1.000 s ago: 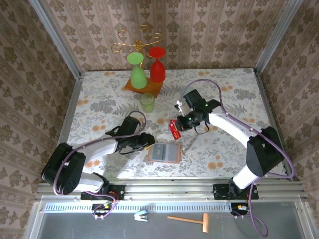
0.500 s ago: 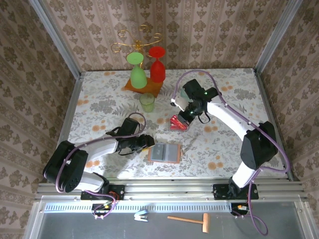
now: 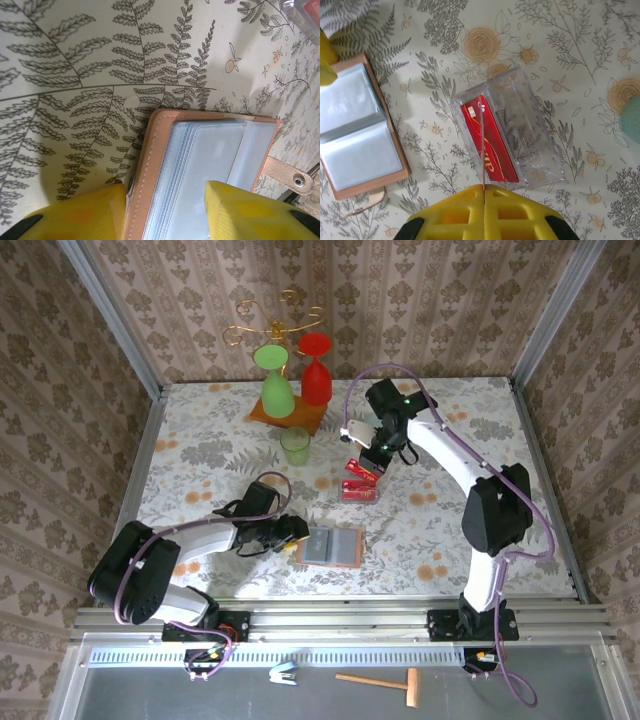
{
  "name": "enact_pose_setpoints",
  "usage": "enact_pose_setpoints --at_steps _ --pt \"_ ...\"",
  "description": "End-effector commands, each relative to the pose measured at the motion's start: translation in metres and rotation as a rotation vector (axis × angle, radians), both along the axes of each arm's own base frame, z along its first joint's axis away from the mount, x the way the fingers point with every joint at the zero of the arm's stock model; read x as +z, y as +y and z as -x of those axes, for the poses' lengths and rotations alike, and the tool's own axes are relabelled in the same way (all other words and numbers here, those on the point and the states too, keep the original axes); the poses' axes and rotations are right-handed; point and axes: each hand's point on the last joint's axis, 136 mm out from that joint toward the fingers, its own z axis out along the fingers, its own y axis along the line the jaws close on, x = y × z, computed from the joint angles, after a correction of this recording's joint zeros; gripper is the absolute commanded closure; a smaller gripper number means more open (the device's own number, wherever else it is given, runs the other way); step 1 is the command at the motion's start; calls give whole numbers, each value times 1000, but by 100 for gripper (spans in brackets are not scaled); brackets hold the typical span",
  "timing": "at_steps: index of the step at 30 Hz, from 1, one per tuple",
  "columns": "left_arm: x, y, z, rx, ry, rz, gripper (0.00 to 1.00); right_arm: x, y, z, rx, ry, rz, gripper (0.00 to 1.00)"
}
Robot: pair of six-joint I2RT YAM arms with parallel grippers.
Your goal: Take the credit cards out of the card holder
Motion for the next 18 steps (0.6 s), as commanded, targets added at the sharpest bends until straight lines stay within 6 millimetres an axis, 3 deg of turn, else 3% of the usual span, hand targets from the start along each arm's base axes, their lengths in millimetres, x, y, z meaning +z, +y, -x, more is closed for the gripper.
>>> enact_pose_setpoints --at_steps 1,18 --pt "4 1 4 10 1 13 54 -3 -3 5 101 31 36 100" --pt "23 12 -11 64 -42 20 53 -30 -3 0 262 166 126 100"
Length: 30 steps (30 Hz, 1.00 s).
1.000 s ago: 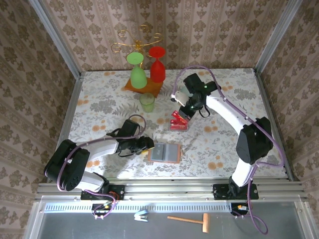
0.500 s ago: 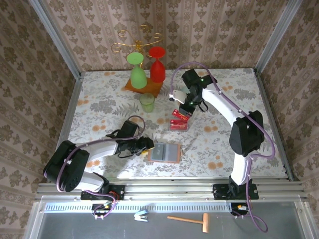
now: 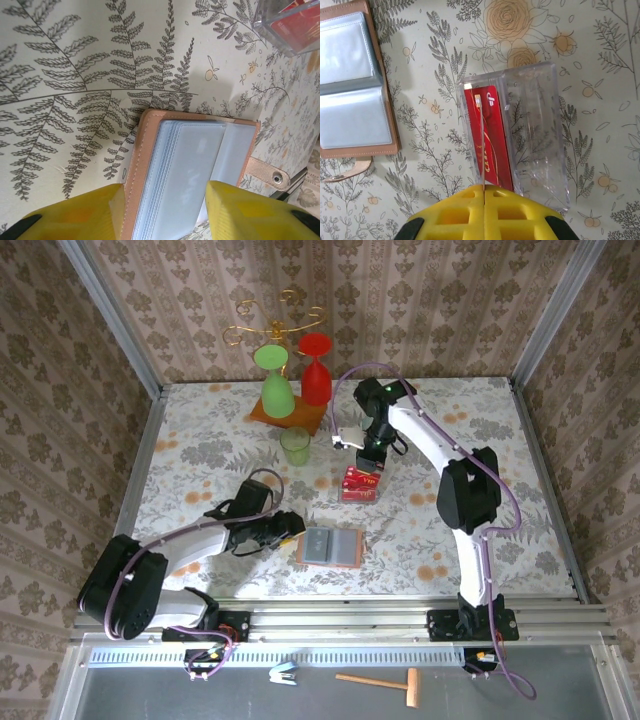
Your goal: Take the credit cards out of the card holder
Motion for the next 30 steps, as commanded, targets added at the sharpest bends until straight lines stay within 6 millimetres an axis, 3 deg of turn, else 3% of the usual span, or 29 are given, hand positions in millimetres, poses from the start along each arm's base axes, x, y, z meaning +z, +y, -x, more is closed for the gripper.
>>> enact_pose_setpoints --at_steps 1,23,30 --pt "6 4 -5 25 -2 -1 53 -3 -5 5 53 41 28 100" --pt "2 11 -6 39 16 0 53 -42 2 5 91 133 45 100" --pt "2 11 -7 38 17 5 53 -40 1 3 82 119 65 89"
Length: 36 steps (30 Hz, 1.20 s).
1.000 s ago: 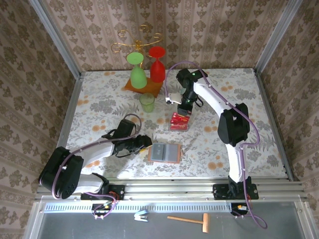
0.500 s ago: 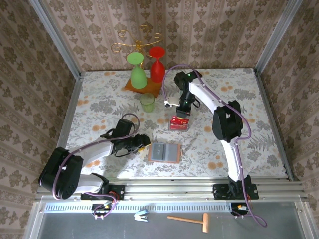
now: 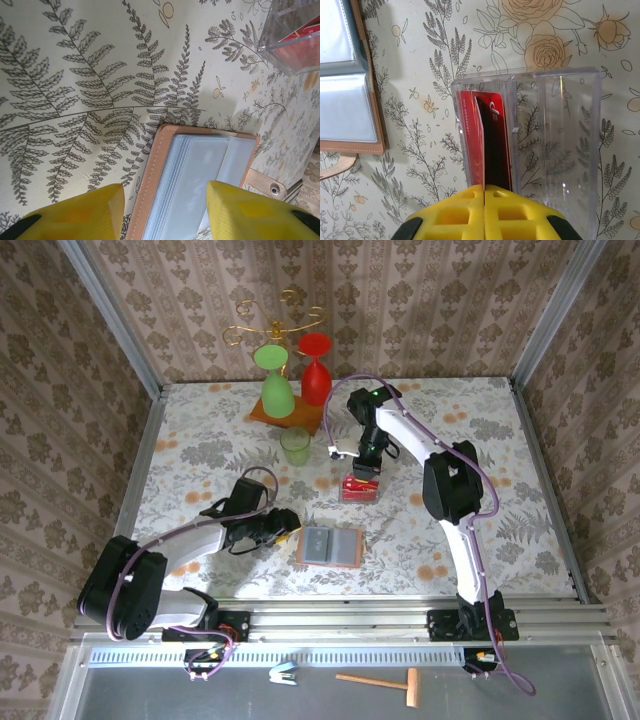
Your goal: Take the credit cards out of the card holder
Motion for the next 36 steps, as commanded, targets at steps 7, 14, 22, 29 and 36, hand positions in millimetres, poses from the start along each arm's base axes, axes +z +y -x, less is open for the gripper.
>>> enact_pose_setpoints --at_steps 7,14,22,29,36 --pt "6 -2 -1 -26 3 12 52 17 -3 2 -25 -26 15 81" --pt "12 -5 -5 -42 -11 20 52 29 -1 0 -81 -100 -8 80" --pt "12 -8 -3 -68 -10 27 53 57 12 -8 -293 -199 -119 80" --pt "16 -11 -4 -74 -26 35 53 75 38 3 -551 -185 -280 79" --pt "8 -19 6 -94 -12 53 53 82 71 40 -710 -112 -380 78"
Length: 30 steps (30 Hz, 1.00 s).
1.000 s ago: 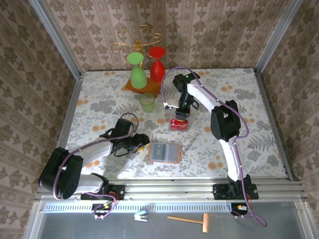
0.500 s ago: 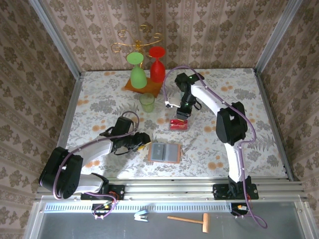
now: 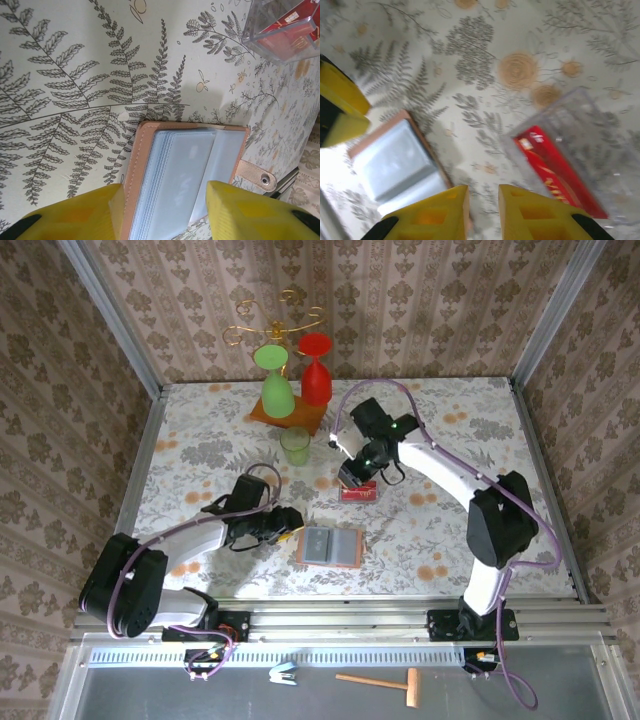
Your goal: Take the credit cards out of the card holder
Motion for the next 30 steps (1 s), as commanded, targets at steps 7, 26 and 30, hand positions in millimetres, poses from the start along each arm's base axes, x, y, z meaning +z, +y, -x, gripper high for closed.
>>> enact_pose_setpoints --at_steps 7,26,30 --pt "-17 -11 19 -51 28 -5 53 13 32 29 -289 102 -180 78" --pt "-23 -10 33 -29 23 -26 52 -16 10 79 -596 269 -349 82" --pt "-14 -8 26 -2 -6 -13 53 -23 16 89 -632 332 -396 85"
